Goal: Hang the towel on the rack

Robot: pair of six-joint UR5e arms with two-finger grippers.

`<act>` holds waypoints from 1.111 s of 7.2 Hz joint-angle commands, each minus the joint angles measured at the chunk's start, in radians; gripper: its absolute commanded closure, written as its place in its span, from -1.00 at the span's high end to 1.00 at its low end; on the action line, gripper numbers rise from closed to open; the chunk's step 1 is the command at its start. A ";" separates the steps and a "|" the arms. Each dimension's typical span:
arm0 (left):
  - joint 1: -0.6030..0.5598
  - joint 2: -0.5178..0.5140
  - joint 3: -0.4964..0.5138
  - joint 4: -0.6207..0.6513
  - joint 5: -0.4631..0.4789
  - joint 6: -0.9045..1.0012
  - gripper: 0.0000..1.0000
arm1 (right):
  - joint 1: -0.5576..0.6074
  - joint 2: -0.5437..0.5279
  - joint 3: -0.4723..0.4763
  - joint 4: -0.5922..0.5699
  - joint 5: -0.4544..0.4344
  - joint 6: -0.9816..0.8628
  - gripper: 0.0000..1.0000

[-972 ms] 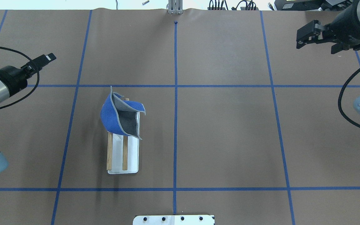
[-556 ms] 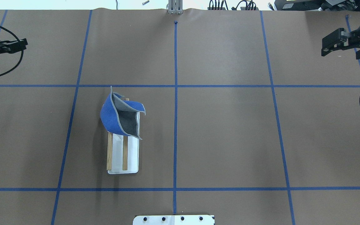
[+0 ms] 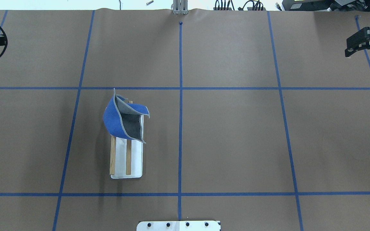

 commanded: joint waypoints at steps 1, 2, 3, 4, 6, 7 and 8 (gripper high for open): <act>-0.111 -0.007 -0.013 0.250 -0.241 0.205 0.97 | 0.074 -0.016 -0.145 0.051 0.047 -0.193 1.00; -0.114 -0.019 -0.033 0.435 -0.266 0.316 0.97 | 0.087 -0.054 -0.147 0.052 0.049 -0.258 1.00; -0.114 -0.031 -0.069 0.570 -0.269 0.325 0.97 | 0.102 -0.070 -0.140 0.052 0.058 -0.283 1.00; -0.116 -0.004 -0.082 0.588 -0.315 0.313 0.97 | 0.108 -0.071 -0.139 0.052 0.076 -0.283 1.00; -0.117 0.071 -0.077 0.497 -0.353 0.314 0.97 | 0.110 -0.064 -0.085 0.052 0.076 -0.268 1.00; -0.119 0.071 -0.085 0.481 -0.353 0.313 0.97 | 0.110 -0.064 -0.081 0.051 0.076 -0.268 1.00; -0.119 0.070 -0.099 0.481 -0.355 0.313 0.97 | 0.110 -0.068 -0.087 0.051 0.076 -0.268 1.00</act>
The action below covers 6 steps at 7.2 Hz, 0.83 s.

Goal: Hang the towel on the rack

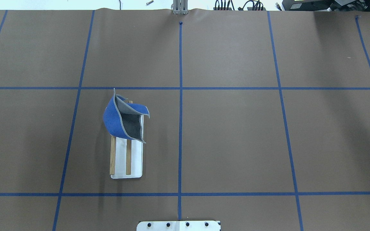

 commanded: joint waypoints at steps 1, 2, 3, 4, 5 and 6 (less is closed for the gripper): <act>-0.001 0.002 -0.011 -0.013 -0.002 -0.001 0.97 | 0.000 -0.006 0.006 -0.001 0.002 0.002 1.00; -0.001 -0.003 -0.011 -0.013 -0.002 -0.001 0.97 | 0.000 -0.007 0.008 -0.001 0.002 0.002 1.00; -0.001 -0.004 -0.013 -0.013 -0.002 -0.001 0.97 | 0.000 -0.006 0.008 -0.001 0.002 0.002 1.00; -0.001 -0.001 -0.013 -0.013 -0.002 -0.001 0.97 | 0.000 -0.006 0.008 -0.001 0.003 0.002 1.00; -0.002 -0.006 -0.017 -0.013 -0.002 -0.001 0.97 | 0.000 -0.007 0.008 -0.001 0.003 0.002 1.00; -0.001 -0.007 -0.016 -0.013 -0.002 0.001 0.97 | 0.000 -0.017 0.032 -0.002 0.014 0.002 1.00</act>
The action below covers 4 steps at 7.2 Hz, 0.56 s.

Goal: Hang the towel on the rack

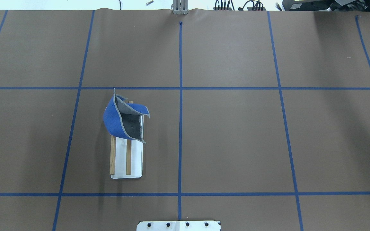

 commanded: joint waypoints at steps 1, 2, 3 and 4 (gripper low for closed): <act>0.001 -0.002 0.003 0.000 0.000 0.003 0.97 | 0.000 -0.029 0.024 0.000 0.025 0.000 1.00; -0.001 0.001 0.001 -0.002 -0.001 0.003 0.97 | 0.000 -0.038 0.050 0.000 0.048 0.000 1.00; -0.002 0.002 0.000 -0.002 -0.002 0.003 0.97 | 0.000 -0.038 0.054 0.000 0.048 0.000 1.00; -0.002 0.001 -0.007 -0.002 -0.002 0.001 0.97 | 0.000 -0.038 0.059 0.000 0.055 0.003 1.00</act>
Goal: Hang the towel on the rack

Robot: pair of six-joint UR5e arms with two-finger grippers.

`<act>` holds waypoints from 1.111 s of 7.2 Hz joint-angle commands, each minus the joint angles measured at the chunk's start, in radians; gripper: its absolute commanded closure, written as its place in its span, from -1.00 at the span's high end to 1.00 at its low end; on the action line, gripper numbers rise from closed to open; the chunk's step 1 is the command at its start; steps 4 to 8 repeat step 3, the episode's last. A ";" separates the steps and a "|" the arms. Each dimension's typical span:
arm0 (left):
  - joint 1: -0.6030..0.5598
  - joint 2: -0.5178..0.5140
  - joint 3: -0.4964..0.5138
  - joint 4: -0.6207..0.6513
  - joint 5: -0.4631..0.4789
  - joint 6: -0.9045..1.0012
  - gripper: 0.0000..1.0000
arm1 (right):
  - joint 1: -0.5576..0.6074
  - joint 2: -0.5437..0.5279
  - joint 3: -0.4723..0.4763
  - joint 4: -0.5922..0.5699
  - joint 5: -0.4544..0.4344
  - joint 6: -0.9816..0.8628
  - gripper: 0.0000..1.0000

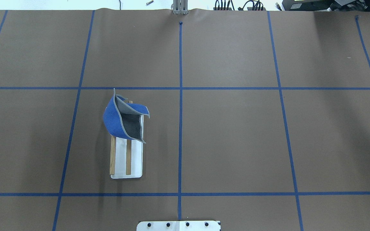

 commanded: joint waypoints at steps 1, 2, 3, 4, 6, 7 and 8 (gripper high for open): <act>-0.008 -0.003 -0.011 0.000 0.000 -0.001 0.97 | 0.000 -0.001 0.024 0.002 0.019 0.013 1.00; -0.012 -0.003 -0.013 0.000 -0.002 -0.001 0.97 | -0.002 0.005 0.028 0.002 0.013 0.015 1.00; -0.013 -0.006 -0.027 0.003 -0.015 -0.003 0.97 | -0.002 0.008 0.028 0.002 0.007 0.033 1.00; -0.013 -0.006 -0.027 0.003 -0.015 -0.003 0.97 | -0.002 0.008 0.028 0.002 0.007 0.033 1.00; -0.013 -0.006 -0.027 0.003 -0.015 -0.003 0.97 | -0.002 0.008 0.028 0.002 0.007 0.033 1.00; -0.013 -0.006 -0.027 0.003 -0.015 -0.003 0.97 | -0.002 0.008 0.028 0.002 0.007 0.033 1.00; -0.013 -0.006 -0.027 0.003 -0.015 -0.003 0.97 | -0.002 0.008 0.028 0.002 0.007 0.033 1.00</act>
